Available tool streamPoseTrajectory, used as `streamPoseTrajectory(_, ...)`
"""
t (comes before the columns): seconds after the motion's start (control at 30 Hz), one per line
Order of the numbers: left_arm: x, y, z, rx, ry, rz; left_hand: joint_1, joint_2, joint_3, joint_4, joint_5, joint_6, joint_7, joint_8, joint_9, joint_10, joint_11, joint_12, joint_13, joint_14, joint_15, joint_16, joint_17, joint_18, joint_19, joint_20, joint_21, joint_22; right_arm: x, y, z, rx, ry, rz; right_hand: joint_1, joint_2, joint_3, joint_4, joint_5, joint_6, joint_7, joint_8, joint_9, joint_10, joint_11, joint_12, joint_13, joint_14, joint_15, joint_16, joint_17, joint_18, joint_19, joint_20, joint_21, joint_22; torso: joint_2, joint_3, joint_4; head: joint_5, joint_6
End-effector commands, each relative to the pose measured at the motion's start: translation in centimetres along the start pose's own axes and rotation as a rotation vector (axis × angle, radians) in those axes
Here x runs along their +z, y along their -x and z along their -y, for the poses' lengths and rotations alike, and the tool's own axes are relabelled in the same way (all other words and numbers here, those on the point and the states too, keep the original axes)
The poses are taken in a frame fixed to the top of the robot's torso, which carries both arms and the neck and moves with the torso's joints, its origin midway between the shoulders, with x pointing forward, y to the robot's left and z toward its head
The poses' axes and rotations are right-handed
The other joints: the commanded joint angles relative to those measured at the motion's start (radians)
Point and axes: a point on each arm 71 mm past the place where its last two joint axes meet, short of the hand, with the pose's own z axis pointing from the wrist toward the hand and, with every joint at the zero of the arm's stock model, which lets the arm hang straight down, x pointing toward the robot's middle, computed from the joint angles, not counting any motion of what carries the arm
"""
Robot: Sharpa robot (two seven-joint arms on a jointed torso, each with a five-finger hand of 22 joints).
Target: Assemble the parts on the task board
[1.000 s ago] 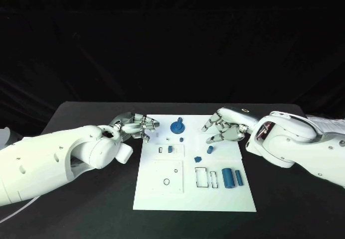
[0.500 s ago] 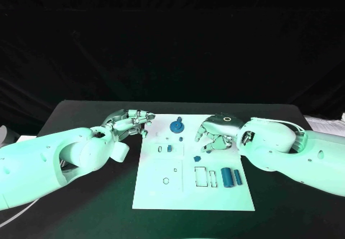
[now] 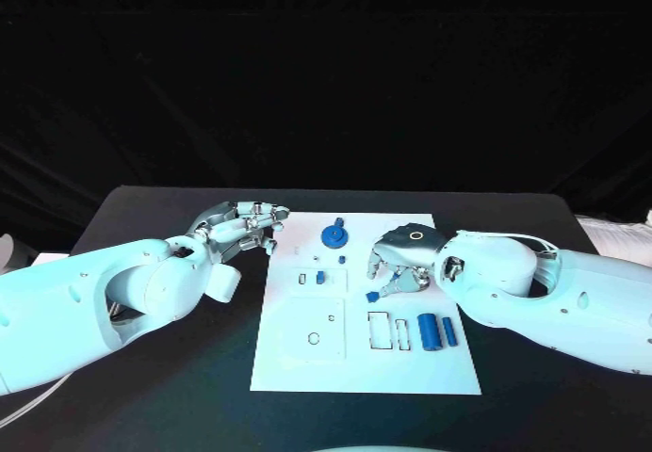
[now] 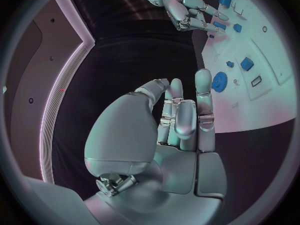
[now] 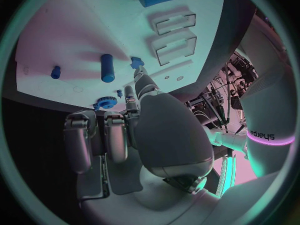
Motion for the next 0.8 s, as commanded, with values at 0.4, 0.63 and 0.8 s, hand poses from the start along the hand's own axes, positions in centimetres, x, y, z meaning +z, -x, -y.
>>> streamPoseTrajectory(0.4,-0.2,0.0,0.2,-0.013,-0.019,-0.003,0.016,0.002,0.0,-0.009,0.003,0.001,0.003,-0.003,-0.004,-0.007,-0.001,0.0,-0.004,-0.009,0.0,-0.006,-0.003,0.011,-0.004,0.004,-0.007,-0.004,0.7,-1.4,-0.5,-0.04,-0.01,-0.06,-0.005,-0.016,0.013,0.002,-0.004,-0.004,0.005,-0.007,-0.003,0.051,0.0,0.005,0.203,0.102,-0.005,0.007,0.251,-0.003,0.095,-0.007,0.004,0.25,0.0,0.0003,0.0004,0.005,-0.005)
streamPoseTrajectory(0.63,-0.2,0.1,0.2,-0.011,-0.018,0.005,0.02,0.004,0.002,-0.013,0.003,0.001,0.003,-0.003,-0.006,-0.007,-0.001,0.001,-0.007,-0.009,0.0,-0.005,-0.003,0.011,-0.002,0.004,-0.007,-0.005,1.0,-1.9,-0.7,-0.036,-0.004,-0.071,-0.005,-0.016,0.017,0.003,-0.004,-0.006,0.006,-0.007,-0.003,0.051,0.0,0.005,0.203,0.102,-0.005,0.007,0.251,-0.003,0.095,-0.006,0.004,0.25,-0.001,-0.0002,-0.0002,0.009,-0.009)
streamPoseTrajectory(0.8,-0.3,0.1,0.1,-0.011,-0.015,0.007,0.022,0.005,0.002,-0.014,0.003,0.001,0.003,-0.003,-0.007,-0.008,-0.001,0.001,-0.008,-0.009,0.0,-0.005,-0.003,0.011,-0.002,0.004,-0.007,-0.005,1.1,-2.2,-0.7,-0.034,-0.001,-0.079,-0.003,-0.015,0.022,0.003,-0.004,-0.006,0.006,-0.006,-0.003,0.051,0.001,0.005,0.203,0.102,-0.004,0.008,0.251,-0.003,0.095,-0.006,0.004,0.25,-0.001,-0.0005,-0.0004,0.01,-0.009)
